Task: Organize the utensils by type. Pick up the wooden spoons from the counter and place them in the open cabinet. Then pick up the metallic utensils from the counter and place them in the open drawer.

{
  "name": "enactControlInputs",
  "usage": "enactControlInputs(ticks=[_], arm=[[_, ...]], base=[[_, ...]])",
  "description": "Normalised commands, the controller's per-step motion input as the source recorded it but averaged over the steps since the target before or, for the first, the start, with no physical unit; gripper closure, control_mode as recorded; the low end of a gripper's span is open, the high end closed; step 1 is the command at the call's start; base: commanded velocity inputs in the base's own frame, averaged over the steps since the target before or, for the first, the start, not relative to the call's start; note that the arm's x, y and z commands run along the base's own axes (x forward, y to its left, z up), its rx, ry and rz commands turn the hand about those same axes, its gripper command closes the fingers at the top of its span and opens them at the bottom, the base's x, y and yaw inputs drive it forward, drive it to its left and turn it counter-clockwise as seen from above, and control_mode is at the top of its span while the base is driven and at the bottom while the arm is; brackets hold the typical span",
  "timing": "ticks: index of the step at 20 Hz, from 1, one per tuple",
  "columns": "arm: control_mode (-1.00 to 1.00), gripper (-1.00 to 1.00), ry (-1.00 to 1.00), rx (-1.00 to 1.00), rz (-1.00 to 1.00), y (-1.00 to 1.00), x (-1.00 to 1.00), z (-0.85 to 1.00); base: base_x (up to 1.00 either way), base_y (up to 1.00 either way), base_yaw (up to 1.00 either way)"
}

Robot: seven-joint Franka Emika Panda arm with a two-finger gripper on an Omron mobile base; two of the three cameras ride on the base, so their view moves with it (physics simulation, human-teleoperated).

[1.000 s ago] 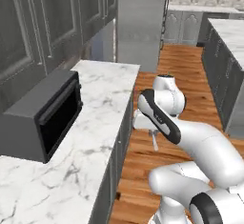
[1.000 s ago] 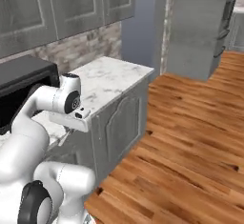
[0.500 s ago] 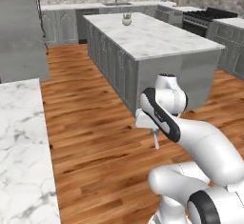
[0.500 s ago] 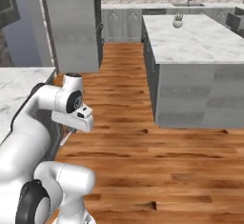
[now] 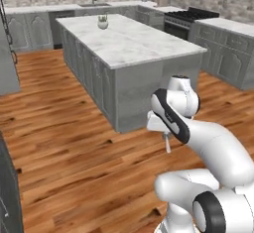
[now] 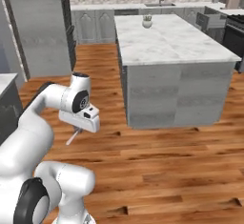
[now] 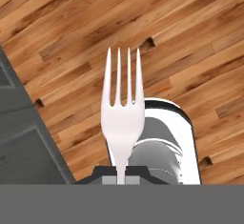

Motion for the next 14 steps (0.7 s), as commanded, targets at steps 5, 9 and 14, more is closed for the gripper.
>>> enactControlInputs(ticks=[5, 9, 14], arm=[[1.0, 1.0, 0.0, 0.0, 0.0, 0.0, 0.0, 0.0], [1.0, 1.0, 0.0, 0.0, 0.0, 0.0, 0.0, 0.0], [1.0, 1.0, 0.0, 0.0, 0.0, 0.0, 0.0, 0.0]], base=[[0.65, -0.54, -0.03], [0.66, -0.58, -0.01], [0.78, -0.59, 0.0]])
